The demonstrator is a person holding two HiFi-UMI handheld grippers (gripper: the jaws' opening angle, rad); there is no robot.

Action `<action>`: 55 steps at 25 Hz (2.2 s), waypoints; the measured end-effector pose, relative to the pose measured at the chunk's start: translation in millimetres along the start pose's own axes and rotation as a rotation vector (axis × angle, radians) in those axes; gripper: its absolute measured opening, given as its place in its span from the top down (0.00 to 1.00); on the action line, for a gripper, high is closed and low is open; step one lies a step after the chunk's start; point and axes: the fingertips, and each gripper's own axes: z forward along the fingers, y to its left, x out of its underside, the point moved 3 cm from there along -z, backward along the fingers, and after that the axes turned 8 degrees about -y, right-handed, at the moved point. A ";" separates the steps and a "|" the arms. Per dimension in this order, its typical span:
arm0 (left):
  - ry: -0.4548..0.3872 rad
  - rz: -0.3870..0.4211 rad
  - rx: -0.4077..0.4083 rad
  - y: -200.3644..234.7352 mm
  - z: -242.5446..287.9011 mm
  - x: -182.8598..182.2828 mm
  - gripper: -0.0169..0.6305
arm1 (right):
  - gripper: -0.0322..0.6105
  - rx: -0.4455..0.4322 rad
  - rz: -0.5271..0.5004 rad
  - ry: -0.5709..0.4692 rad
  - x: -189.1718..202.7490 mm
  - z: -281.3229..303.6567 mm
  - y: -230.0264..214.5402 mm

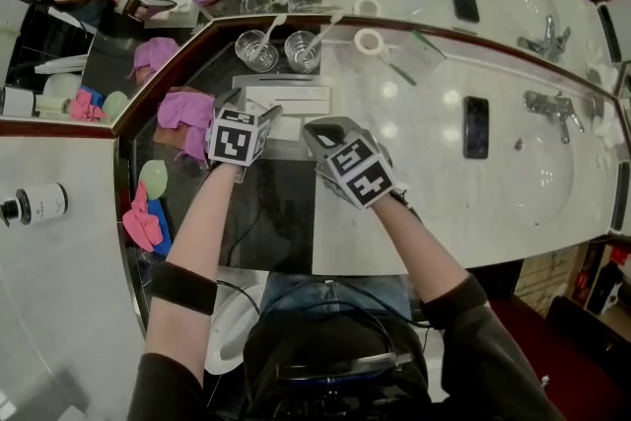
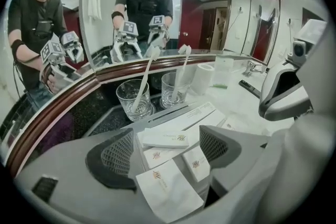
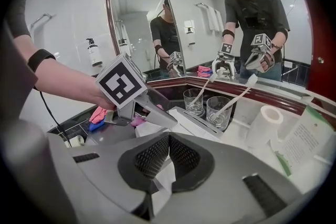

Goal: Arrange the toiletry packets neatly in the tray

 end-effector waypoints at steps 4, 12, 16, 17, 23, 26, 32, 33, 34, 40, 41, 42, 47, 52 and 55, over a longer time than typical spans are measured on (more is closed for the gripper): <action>-0.015 0.034 -0.039 1.0 -14.9 4.8 0.37 | 0.95 -0.003 -0.014 -0.001 -1.9 -9.8 4.0; -0.143 0.049 -0.075 -37.1 -78.2 -18.1 0.83 | 0.95 0.004 -0.066 -0.019 -16.3 -47.8 8.9; -0.217 0.029 -0.084 -56.9 -111.5 -22.6 0.97 | 0.95 0.008 -0.091 -0.033 -22.2 -72.2 13.1; -0.233 0.021 -0.082 -62.6 -119.0 -23.8 0.97 | 0.95 0.010 -0.096 -0.036 -23.5 -78.5 13.6; -0.311 -0.030 -0.069 -98.6 -157.9 -17.0 0.97 | 0.95 0.023 -0.089 -0.057 -17.7 -115.5 16.9; -0.336 -0.053 -0.054 -114.9 -170.9 -11.2 0.97 | 0.95 0.033 -0.093 -0.071 -10.2 -130.9 13.5; -0.348 -0.105 -0.028 -136.3 -187.2 6.2 0.97 | 0.95 0.063 -0.080 -0.086 7.1 -155.0 6.0; -0.350 -0.114 -0.027 -139.1 -189.4 8.2 0.97 | 0.95 0.068 -0.076 -0.089 10.9 -158.7 4.3; -0.351 -0.118 -0.027 -141.6 -191.4 9.9 0.97 | 0.95 0.074 -0.072 -0.091 14.3 -162.5 3.0; -0.346 -0.099 -0.038 -148.2 -196.6 16.3 0.97 | 0.95 0.100 -0.037 -0.079 30.5 -176.9 -0.4; -0.342 -0.094 -0.040 -148.9 -196.4 18.0 0.97 | 0.95 0.102 -0.031 -0.075 34.3 -177.8 -1.3; -0.339 -0.092 -0.042 -149.8 -196.1 19.8 0.97 | 0.95 0.106 -0.025 -0.072 37.4 -178.9 -2.1; -0.335 -0.109 -0.040 -150.4 -195.9 26.5 0.97 | 0.95 0.139 0.009 -0.073 46.4 -186.8 -8.6; -0.340 -0.110 -0.020 -148.8 -195.1 27.9 0.97 | 0.94 0.208 0.040 -0.045 66.3 -193.9 -28.4; -0.340 -0.111 -0.002 -148.8 -191.8 26.7 0.97 | 0.89 0.249 0.044 -0.002 76.6 -196.6 -37.4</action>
